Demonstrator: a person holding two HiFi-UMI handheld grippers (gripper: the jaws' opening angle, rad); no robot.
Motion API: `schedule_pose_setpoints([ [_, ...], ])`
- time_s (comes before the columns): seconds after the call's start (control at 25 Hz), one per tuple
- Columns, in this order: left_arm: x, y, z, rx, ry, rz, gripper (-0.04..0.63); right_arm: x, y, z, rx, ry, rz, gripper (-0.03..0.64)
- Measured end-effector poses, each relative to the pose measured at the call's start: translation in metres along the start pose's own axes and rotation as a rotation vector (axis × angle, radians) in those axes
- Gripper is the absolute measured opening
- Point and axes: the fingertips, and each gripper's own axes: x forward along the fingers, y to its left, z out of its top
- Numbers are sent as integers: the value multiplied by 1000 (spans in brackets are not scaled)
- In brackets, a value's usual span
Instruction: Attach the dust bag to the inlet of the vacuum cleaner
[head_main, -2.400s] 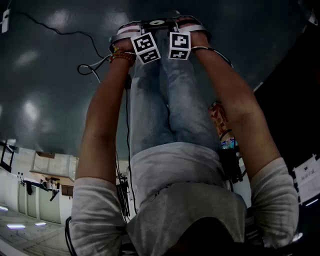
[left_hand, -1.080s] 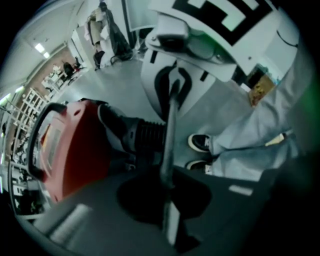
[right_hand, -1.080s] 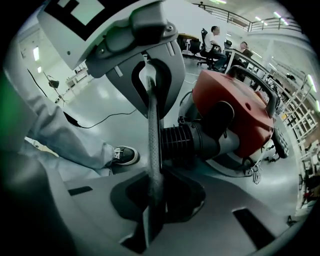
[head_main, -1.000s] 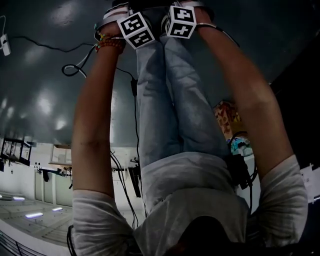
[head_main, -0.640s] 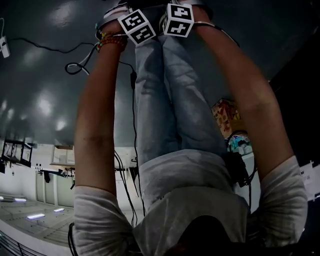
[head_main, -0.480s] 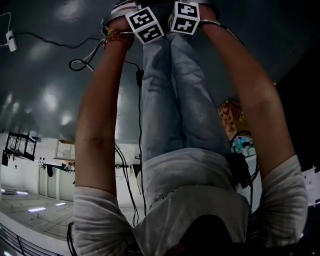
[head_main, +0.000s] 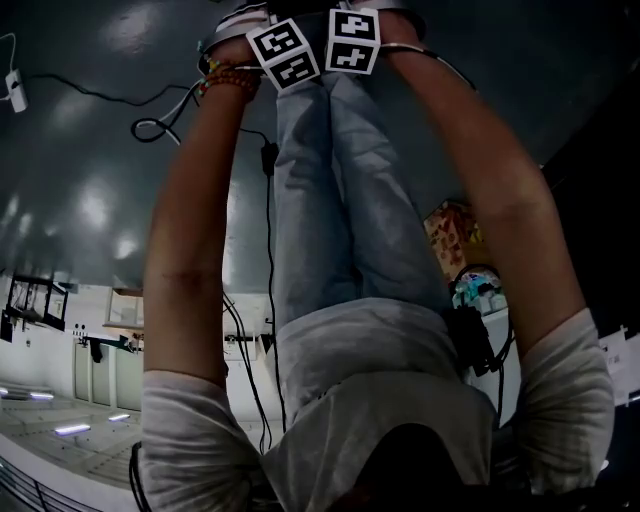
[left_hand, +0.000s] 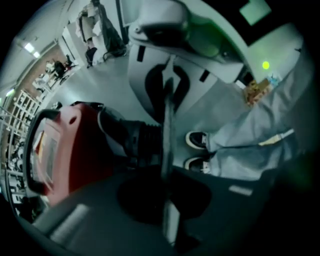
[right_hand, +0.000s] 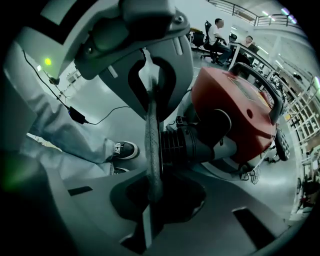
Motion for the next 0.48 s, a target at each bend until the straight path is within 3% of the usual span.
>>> schedule_pose_setpoints([
  [0.2, 7, -2, 4, -37, -3, -23, 23, -9, 5, 0, -51, 3, -26, 31],
  [0.48, -1, 0, 6, -41, -28, -20, 25, 4, 2, -2, -7, -7, -13, 31],
])
